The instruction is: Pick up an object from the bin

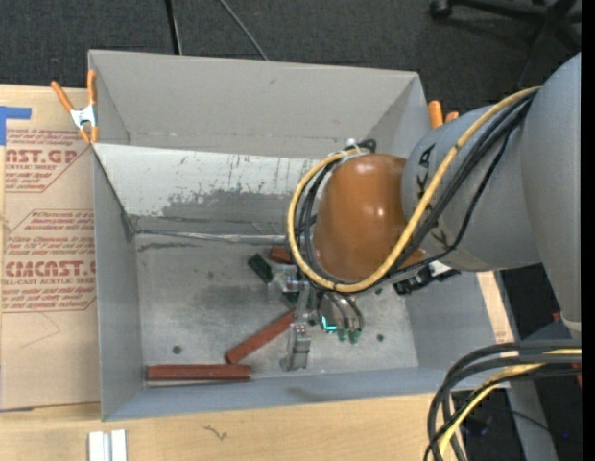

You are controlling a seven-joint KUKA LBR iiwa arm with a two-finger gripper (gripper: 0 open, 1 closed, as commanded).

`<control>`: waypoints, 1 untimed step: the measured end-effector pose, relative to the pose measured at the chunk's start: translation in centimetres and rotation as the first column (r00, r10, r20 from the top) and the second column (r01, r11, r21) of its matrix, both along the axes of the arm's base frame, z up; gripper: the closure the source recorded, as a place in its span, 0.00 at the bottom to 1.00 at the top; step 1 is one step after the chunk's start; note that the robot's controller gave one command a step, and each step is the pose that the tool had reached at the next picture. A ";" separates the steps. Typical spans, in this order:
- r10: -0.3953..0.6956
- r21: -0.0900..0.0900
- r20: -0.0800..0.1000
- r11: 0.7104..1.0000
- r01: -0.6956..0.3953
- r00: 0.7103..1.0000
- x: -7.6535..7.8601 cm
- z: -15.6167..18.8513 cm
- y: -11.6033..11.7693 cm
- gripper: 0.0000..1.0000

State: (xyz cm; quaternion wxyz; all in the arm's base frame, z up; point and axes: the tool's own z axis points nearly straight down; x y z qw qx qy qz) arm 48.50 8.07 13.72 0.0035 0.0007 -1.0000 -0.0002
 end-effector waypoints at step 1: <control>-0.108 0.000 0.010 0.994 0.108 0.994 4.7 0.1 -2.4 0.00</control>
Offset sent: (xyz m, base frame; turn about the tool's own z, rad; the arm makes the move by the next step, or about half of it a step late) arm 0.0453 -0.0239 0.0011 0.1080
